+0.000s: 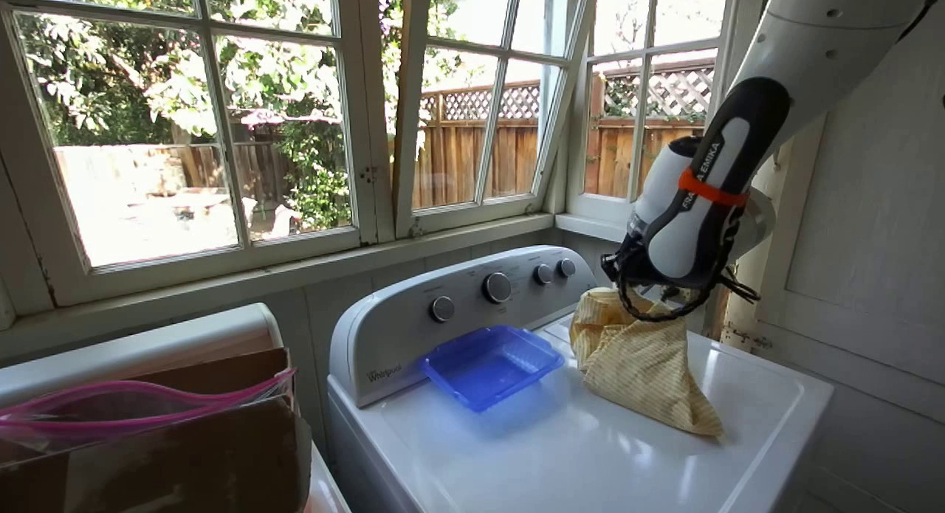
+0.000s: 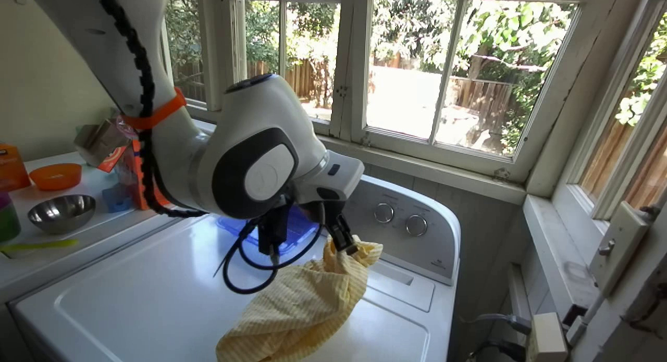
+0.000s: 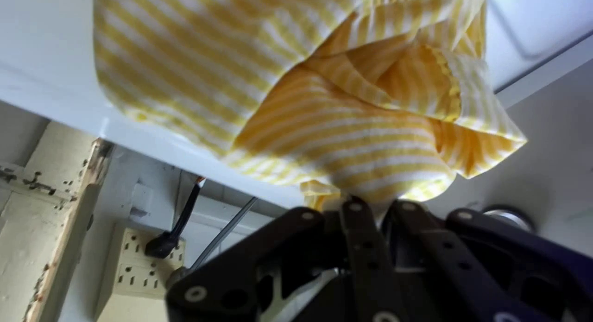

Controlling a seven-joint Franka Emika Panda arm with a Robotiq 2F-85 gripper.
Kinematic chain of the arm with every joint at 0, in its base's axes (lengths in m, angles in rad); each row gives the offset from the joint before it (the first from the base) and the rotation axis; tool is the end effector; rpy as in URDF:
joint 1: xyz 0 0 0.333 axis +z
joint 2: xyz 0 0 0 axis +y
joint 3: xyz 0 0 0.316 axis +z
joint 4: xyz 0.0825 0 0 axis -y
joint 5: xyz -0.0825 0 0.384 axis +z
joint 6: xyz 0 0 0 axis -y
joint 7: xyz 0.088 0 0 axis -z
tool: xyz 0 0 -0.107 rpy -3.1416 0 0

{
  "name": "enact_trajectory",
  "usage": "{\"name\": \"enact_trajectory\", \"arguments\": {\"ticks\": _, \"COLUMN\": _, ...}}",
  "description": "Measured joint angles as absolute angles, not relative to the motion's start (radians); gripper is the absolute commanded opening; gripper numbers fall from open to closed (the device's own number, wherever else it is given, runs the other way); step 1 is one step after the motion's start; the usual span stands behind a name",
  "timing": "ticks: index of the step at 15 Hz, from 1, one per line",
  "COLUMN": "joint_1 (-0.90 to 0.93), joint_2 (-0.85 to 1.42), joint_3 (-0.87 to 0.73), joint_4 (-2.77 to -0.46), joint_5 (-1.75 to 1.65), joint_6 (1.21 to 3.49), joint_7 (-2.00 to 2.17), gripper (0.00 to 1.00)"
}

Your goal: Fold the yellow towel and move it to the right

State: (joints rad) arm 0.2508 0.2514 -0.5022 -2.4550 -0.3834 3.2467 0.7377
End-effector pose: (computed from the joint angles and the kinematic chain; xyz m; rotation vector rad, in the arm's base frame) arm 0.5135 -0.0945 0.2672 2.8631 -0.8051 0.8629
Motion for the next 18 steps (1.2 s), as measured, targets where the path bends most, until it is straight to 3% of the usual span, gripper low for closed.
{"name": "enact_trajectory", "arguments": {"ticks": 2, "joint_1": 0.179, "joint_2": 0.17, "joint_3": -0.372, "joint_4": -2.53, "joint_5": -0.384, "joint_6": 3.216, "joint_7": 0.715, "gripper": 0.02}}
{"name": "enact_trajectory", "arguments": {"ticks": 3, "joint_1": 0.165, "joint_2": 0.142, "joint_3": -0.337, "joint_4": -2.557, "joint_5": -0.383, "joint_6": 3.196, "joint_7": 0.712, "gripper": 0.07}}
{"name": "enact_trajectory", "arguments": {"ticks": 11, "joint_1": 0.167, "joint_2": 0.115, "joint_3": -0.357, "joint_4": -2.563, "joint_5": -0.404, "joint_6": 3.144, "joint_7": 0.724, "gripper": 0.02}}
{"name": "enact_trajectory", "arguments": {"ticks": 18, "joint_1": 0.42, "joint_2": 0.243, "joint_3": -0.849, "joint_4": -2.362, "joint_5": -0.719, "joint_6": 3.302, "joint_7": 0.957, "gripper": 0.02}}
